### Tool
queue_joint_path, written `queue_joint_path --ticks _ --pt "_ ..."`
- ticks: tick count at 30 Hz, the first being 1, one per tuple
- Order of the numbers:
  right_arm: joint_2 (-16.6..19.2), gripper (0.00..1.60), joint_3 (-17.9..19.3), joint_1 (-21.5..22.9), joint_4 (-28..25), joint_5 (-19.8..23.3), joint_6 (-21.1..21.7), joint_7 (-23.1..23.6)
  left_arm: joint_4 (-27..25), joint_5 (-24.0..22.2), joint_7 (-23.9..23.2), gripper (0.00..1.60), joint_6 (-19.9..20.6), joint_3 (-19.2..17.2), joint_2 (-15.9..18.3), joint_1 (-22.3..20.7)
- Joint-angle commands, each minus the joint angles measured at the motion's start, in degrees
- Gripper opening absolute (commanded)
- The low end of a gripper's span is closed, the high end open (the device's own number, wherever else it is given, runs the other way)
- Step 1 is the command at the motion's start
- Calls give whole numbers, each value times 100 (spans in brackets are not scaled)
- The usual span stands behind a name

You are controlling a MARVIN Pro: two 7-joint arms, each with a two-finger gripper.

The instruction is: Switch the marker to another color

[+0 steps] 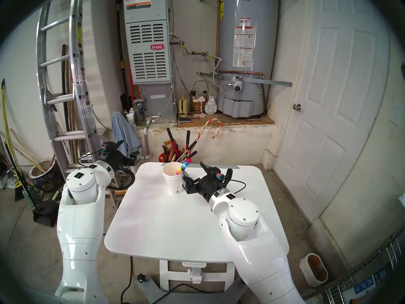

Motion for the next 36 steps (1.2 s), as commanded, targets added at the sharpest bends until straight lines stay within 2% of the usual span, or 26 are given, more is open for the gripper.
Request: queue_joint_path --ticks 1,28,30,31,33,36 --pt "-149 160 -30 168 -26 18 -168 -24 -176 -12 -5 160 32 -33 19 -23" --pt "-341 160 -90 487 393 16 -489 -155 -40 14 16 160 64 20 60 -139" --pt "-361 152 -111 517 424 7 -501 -163 -33 12 19 160 64 27 65 -145" --pt "-370 125 -119 529 440 5 -510 -168 -30 10 22 160 64 32 68 -146" --pt "-381 109 -132 552 472 4 -530 -170 -18 11 33 160 64 40 72 -156" --pt "-410 109 -147 589 535 -1 -562 -192 7 11 48 160 66 49 81 -175"
